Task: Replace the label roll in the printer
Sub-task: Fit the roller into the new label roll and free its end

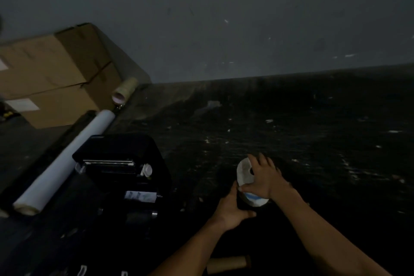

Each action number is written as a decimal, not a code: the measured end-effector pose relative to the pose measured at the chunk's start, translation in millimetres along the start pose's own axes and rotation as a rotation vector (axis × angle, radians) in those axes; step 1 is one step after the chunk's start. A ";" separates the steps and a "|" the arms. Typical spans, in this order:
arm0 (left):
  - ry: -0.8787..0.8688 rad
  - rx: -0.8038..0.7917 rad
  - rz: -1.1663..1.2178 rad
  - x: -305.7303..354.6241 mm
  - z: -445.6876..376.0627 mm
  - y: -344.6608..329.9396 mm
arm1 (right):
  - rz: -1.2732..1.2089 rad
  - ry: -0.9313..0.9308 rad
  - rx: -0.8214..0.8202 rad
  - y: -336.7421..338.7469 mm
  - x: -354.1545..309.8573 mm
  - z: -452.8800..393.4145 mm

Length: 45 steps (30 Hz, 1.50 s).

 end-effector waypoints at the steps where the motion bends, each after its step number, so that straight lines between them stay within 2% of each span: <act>1: -0.005 0.014 0.027 3.1 -2.8 0.9 | 0.003 0.005 0.024 4.9 -0.3 -3.4; 4: -0.049 0.037 0.119 18.6 -8.8 14.7 | -0.080 -0.004 0.084 26.3 -0.2 -12.8; 6: -0.072 0.032 0.182 31.9 -11.6 28.8 | -0.326 -0.059 0.103 44.7 10.5 -18.2; 9: -0.140 0.092 0.240 58.2 -24.5 64.5 | -0.855 -0.136 0.079 56.9 29.5 -30.1; 10: -0.169 0.115 0.226 69.6 -29.6 77.0 | -0.975 -0.161 0.057 57.1 33.1 -35.6; 12: -0.216 0.127 0.151 92.0 -39.5 93.9 | -1.046 -0.202 0.058 57.6 37.9 -49.1; 16: -0.253 0.136 0.052 114.0 -59.3 109.8 | -1.065 -0.168 0.024 41.8 57.2 -105.0; 21: -0.235 0.148 0.000 122.9 -89.3 120.0 | -1.038 -0.062 -0.008 81.2 34.7 -105.6; 26: -0.173 0.154 -0.128 115.2 -105.8 128.3 | -0.626 0.187 0.292 109.4 14.6 -96.7; 29: -0.149 0.152 -0.135 111.6 -109.9 130.6 | -0.433 0.307 0.362 106.5 0.8 -87.8; 33: -0.143 0.152 -0.141 107.1 -110.9 125.8 | -0.276 0.323 0.431 93.7 -3.3 -90.2; 39: -0.136 0.137 -0.149 106.5 -109.4 125.5 | -0.290 0.306 0.515 89.8 -2.4 -85.7; 45: -0.122 0.124 -0.127 103.8 -111.9 124.6 | -0.424 0.296 0.441 89.5 5.1 -76.2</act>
Point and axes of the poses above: each hand's wrist, its own z-axis away from the middle knuckle, its own y-axis out of the back of the hand, x = y × z, the point moved 9 cm from there along -z, towards the middle knuckle, and after that the axes turned 12 degrees about z, right-handed, at the moved point
